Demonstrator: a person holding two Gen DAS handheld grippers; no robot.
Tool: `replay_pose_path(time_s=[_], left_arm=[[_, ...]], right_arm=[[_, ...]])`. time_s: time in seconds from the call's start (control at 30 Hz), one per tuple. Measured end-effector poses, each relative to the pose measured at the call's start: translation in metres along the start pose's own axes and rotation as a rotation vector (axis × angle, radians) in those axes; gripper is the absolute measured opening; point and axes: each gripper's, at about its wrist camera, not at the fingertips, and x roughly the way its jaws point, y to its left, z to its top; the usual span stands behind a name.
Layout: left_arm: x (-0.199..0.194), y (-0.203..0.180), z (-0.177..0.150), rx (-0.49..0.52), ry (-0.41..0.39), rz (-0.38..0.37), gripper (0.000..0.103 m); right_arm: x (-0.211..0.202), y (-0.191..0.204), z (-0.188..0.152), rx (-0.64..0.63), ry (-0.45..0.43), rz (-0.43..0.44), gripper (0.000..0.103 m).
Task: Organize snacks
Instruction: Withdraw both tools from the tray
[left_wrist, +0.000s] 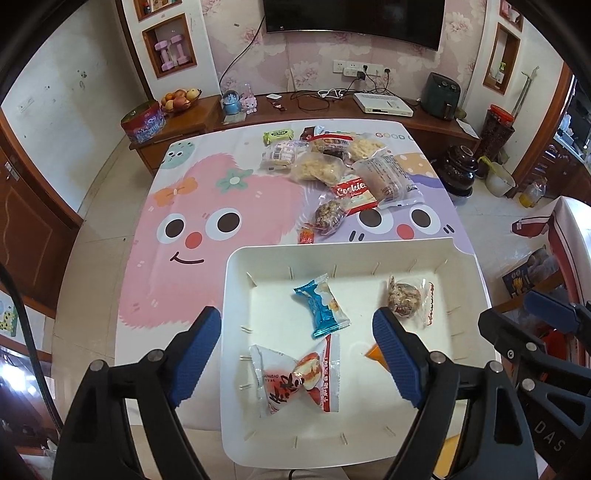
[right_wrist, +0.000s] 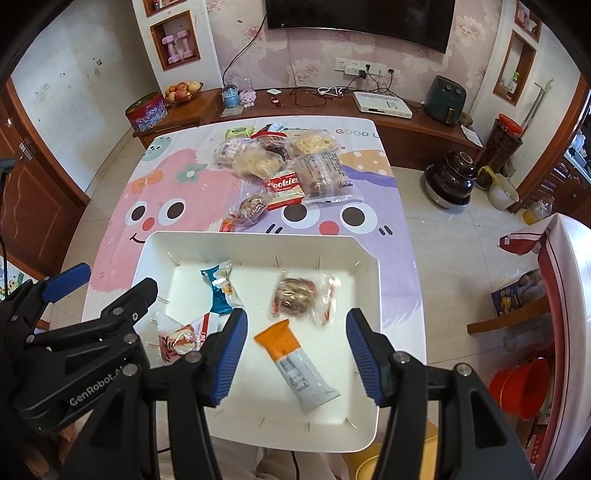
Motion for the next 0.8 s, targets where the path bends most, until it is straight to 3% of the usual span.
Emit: replay_pose_path(time_s=[0.8], left_arm=[[-0.003,0.004,0.003,0.015,-0.009,0.016,0.083]], right_arm=[[0.000,0.013,0.006,-0.016,-0.017,0.024,0.056]])
